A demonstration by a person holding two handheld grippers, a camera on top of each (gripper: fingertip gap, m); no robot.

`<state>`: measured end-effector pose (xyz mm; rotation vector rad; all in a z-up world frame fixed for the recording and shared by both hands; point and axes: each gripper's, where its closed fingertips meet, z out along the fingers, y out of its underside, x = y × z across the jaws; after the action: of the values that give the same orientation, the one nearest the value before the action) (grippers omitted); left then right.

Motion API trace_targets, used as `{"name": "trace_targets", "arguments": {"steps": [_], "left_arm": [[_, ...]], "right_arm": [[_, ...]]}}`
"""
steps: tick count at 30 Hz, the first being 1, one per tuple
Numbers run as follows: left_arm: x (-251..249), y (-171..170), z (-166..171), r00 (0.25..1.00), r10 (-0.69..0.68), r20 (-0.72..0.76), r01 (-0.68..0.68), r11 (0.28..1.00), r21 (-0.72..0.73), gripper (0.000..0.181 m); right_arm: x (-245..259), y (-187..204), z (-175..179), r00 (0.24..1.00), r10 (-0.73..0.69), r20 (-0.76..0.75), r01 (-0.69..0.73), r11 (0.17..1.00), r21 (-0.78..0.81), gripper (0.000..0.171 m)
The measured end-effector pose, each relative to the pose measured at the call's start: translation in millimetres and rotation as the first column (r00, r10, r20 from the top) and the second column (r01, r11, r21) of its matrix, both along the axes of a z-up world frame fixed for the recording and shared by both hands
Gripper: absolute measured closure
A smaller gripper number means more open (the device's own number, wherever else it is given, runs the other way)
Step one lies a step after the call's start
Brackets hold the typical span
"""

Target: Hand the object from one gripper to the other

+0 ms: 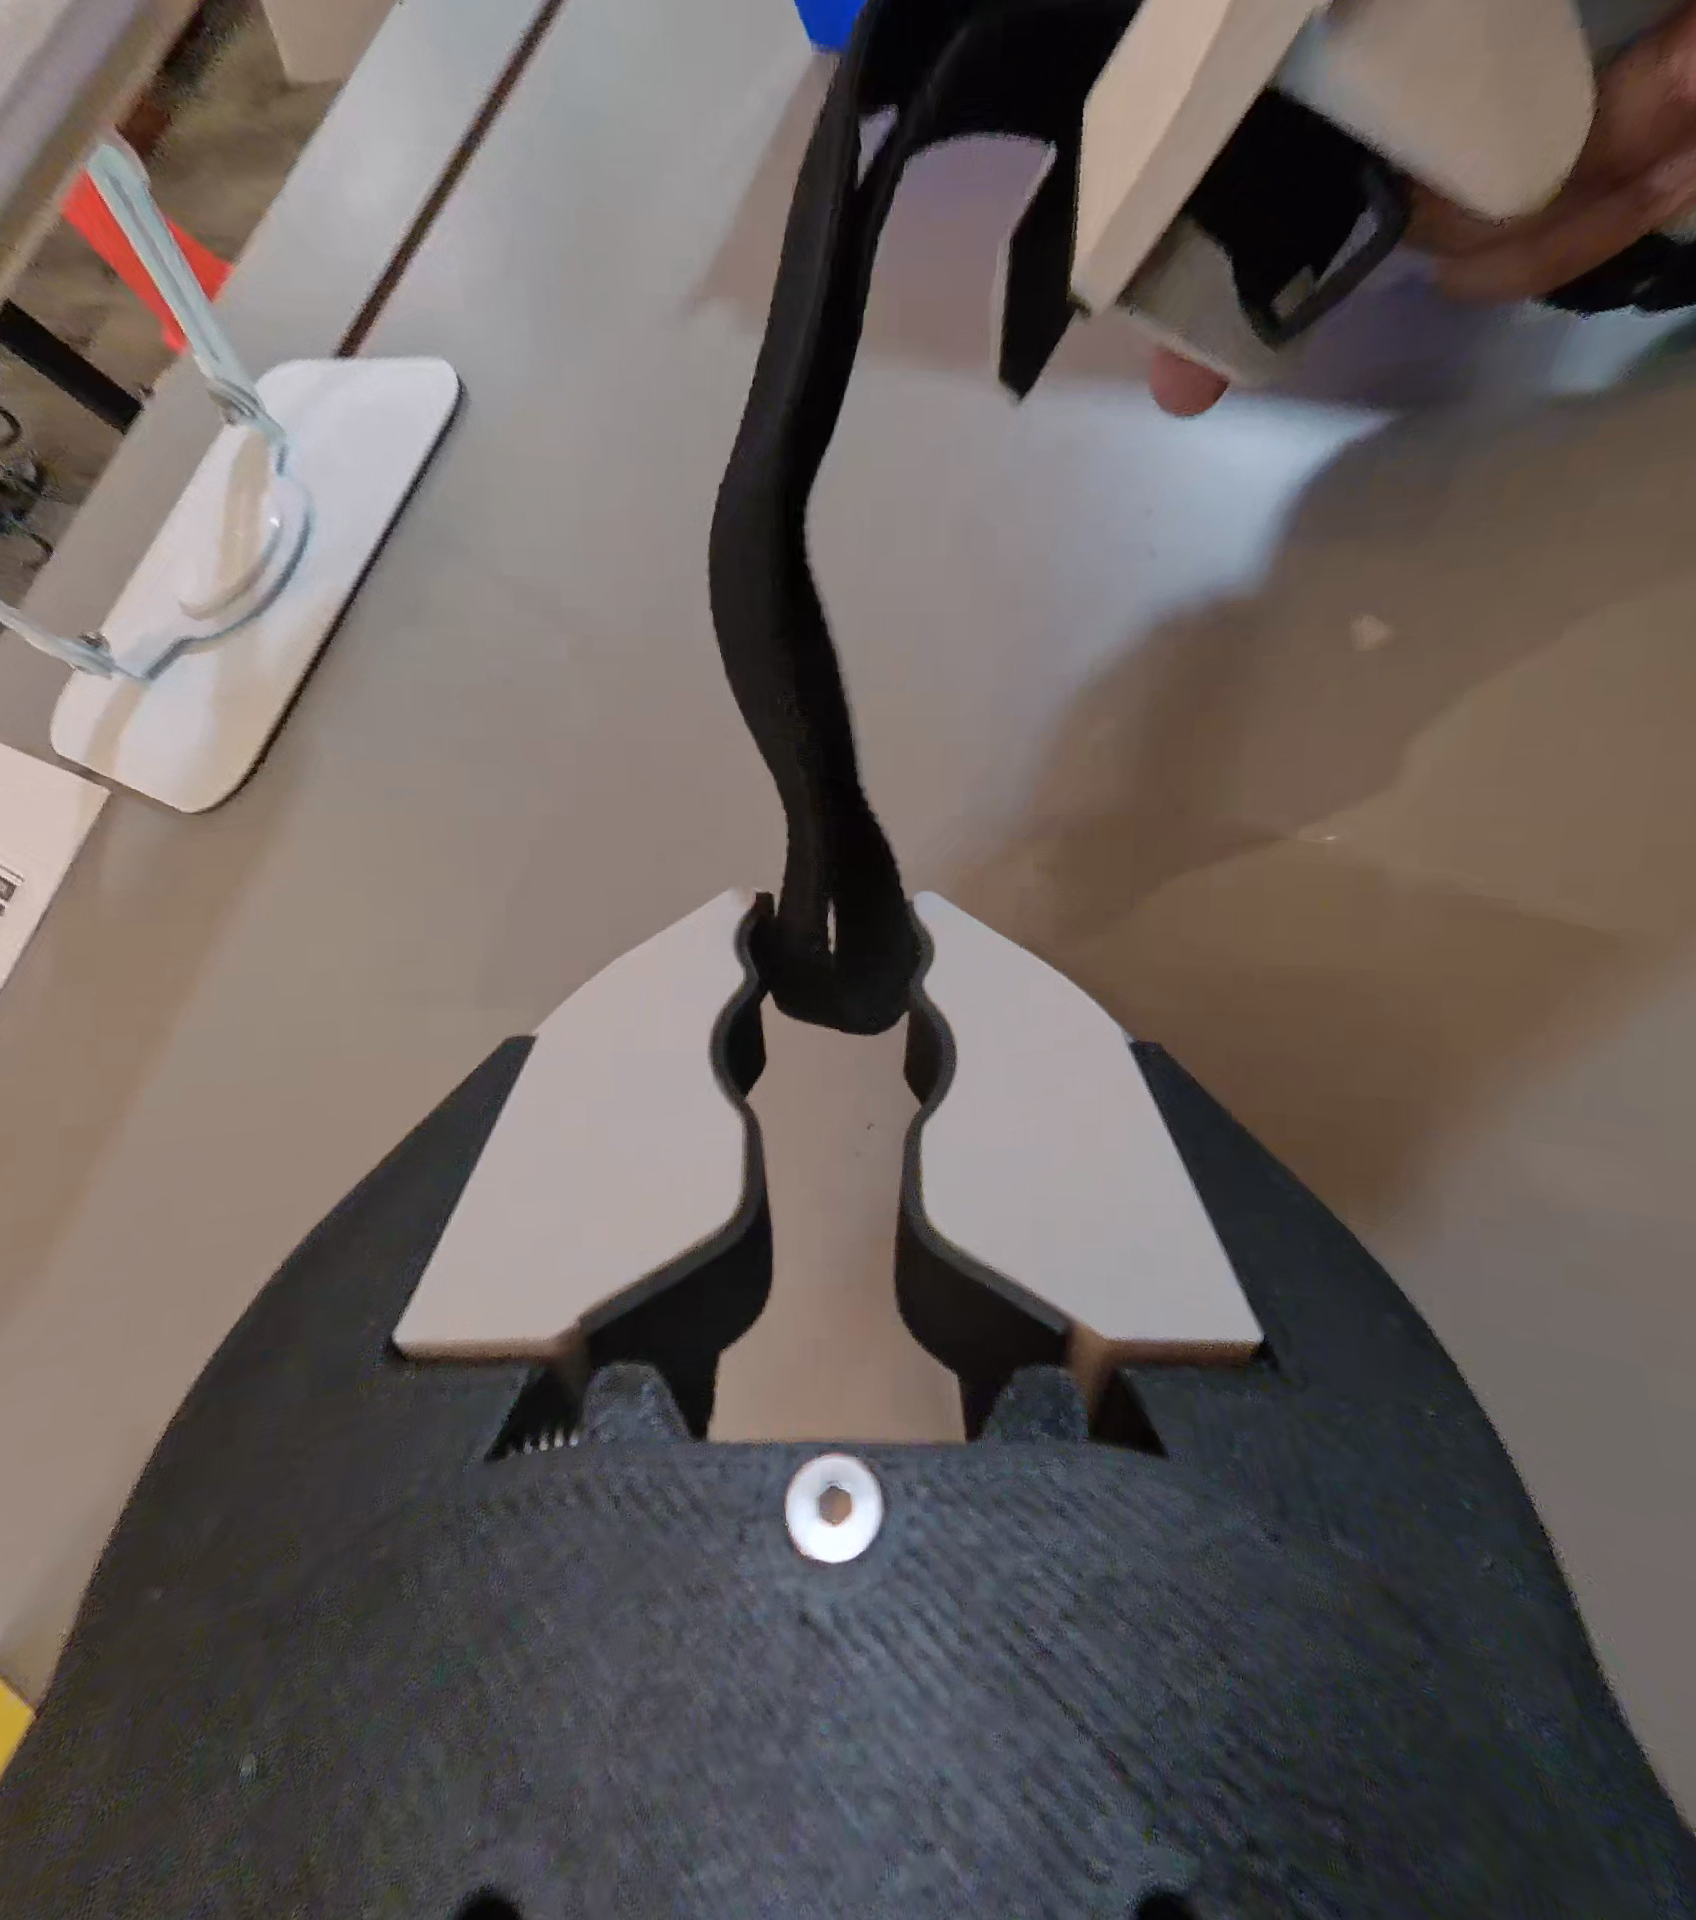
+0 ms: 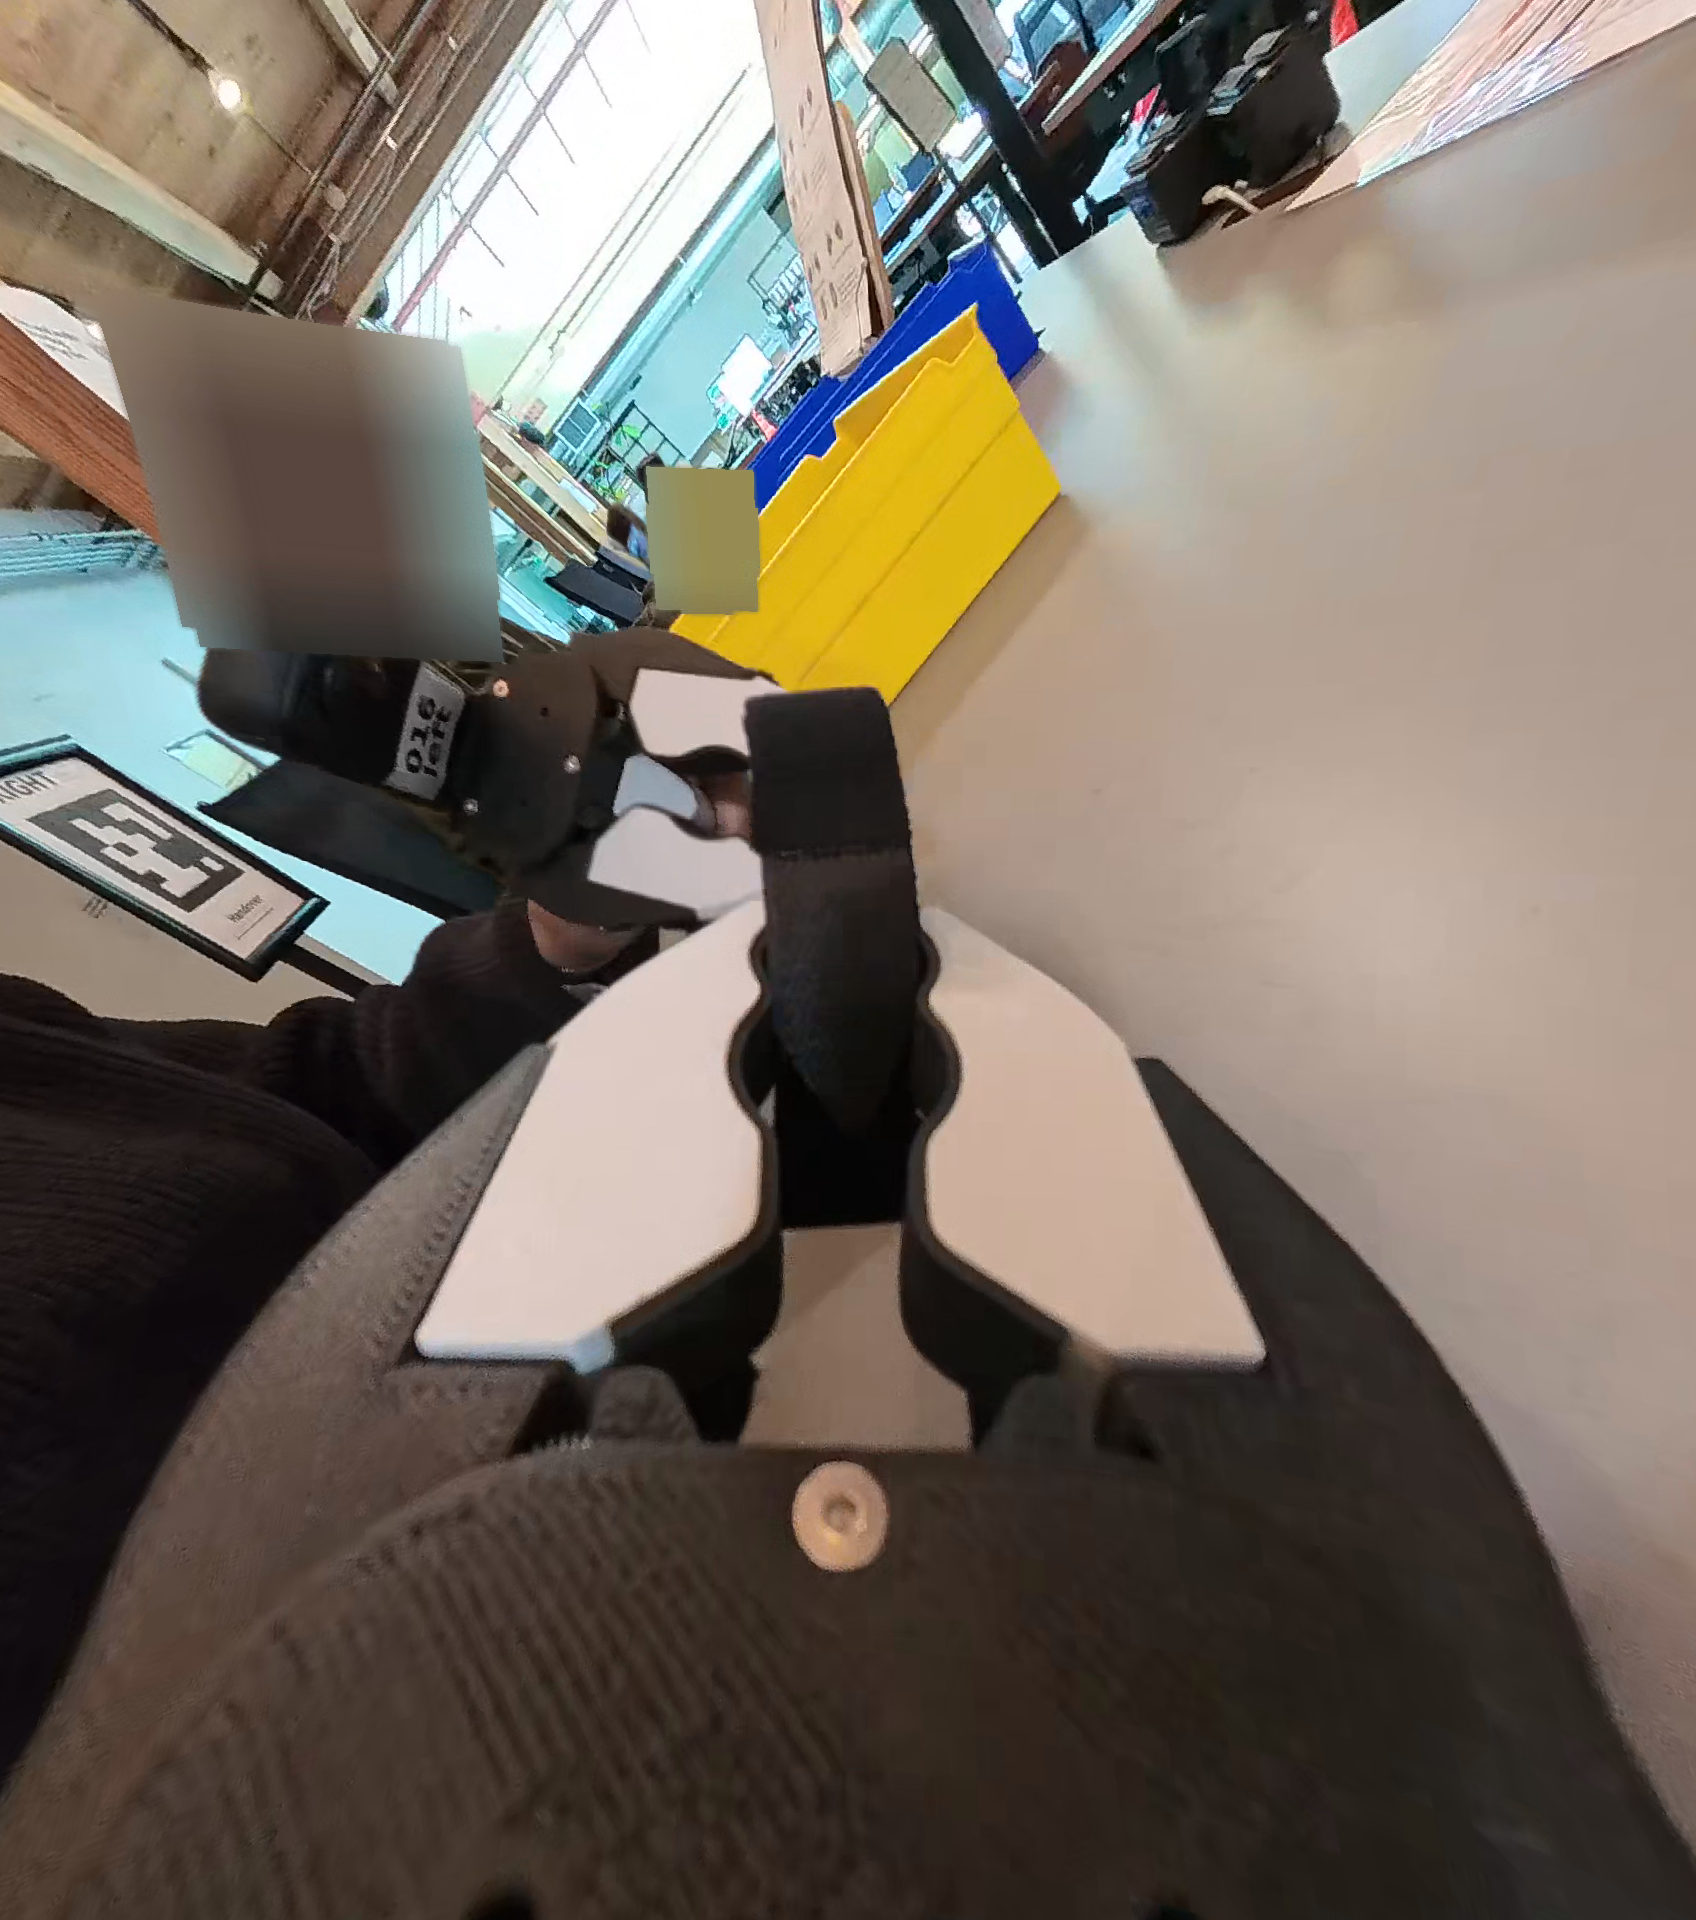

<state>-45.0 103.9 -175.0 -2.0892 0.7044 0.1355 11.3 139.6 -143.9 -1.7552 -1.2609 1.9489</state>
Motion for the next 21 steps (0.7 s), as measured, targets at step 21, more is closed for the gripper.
{"name": "trace_targets", "arguments": {"steps": [21], "left_arm": [[-19.3,-5.6,72.2,0.444,-0.085,0.892,-0.063,0.99,0.126,0.175]], "right_arm": [[-3.4,15.9,18.2,0.98,-0.134,-0.147,0.149,0.984,0.094,0.1]]}}
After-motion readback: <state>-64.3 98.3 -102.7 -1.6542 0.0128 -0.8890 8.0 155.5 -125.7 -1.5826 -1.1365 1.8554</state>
